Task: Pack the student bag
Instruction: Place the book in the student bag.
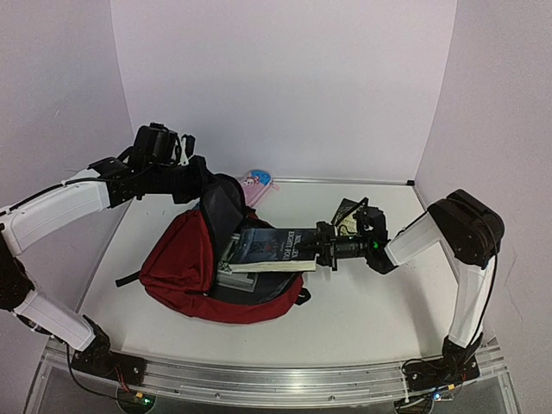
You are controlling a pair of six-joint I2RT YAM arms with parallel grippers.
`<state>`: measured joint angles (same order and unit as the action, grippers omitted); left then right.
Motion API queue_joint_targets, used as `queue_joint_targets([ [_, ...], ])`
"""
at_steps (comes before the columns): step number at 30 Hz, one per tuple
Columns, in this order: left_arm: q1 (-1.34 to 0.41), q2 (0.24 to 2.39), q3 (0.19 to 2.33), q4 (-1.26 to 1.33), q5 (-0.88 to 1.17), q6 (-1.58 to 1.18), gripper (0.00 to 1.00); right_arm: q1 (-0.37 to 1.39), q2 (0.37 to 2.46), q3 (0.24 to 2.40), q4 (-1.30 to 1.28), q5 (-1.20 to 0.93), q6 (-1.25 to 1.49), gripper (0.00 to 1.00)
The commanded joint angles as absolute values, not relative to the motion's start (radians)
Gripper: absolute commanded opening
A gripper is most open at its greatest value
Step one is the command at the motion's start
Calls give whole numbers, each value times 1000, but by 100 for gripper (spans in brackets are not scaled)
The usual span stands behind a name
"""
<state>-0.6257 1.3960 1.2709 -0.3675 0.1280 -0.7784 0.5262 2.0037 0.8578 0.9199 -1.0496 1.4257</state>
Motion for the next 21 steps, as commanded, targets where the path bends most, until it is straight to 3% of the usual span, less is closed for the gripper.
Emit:
queue_joint_targets([
  [1, -627, 1369, 1366, -314, 116, -737, 0, 526, 1959, 833, 1044, -1067, 1458, 0],
  [13, -633, 1421, 1399, -295, 173, -729, 0, 614, 2130, 1051, 1225, -988, 1615, 0],
  [21, -636, 1419, 1377, -286, 170, -737, 0, 696, 2274, 1230, 1084, -874, 1601, 0],
])
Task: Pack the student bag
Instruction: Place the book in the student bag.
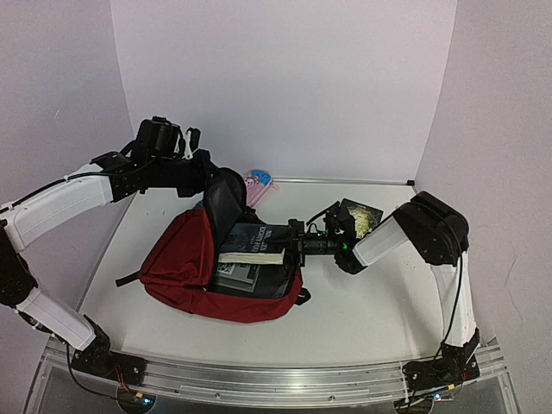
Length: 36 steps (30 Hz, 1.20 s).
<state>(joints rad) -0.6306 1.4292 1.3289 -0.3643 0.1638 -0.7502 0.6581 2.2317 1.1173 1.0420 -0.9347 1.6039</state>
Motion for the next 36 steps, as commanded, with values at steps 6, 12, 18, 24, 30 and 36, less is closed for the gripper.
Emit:
queue_joint_targets([
  [6, -637, 1410, 1360, -285, 156, -739, 0, 725, 2243, 1291, 761, -783, 1423, 11],
  [12, -637, 1403, 1344, -276, 151, -738, 0, 734, 2135, 1289, 496, -682, 1218, 44],
  [18, -637, 1395, 1333, -273, 141, -736, 0, 747, 2044, 1268, 286, -636, 1098, 78],
  [24, -637, 1393, 1322, -258, 144, -741, 0, 748, 1977, 1276, 78, -566, 953, 77],
  [30, -637, 1390, 1318, -256, 141, -741, 0, 761, 1956, 1292, -50, -494, 899, 78],
  [36, -636, 1388, 1318, -254, 138, -738, 0, 774, 1939, 1319, -96, -467, 876, 65],
])
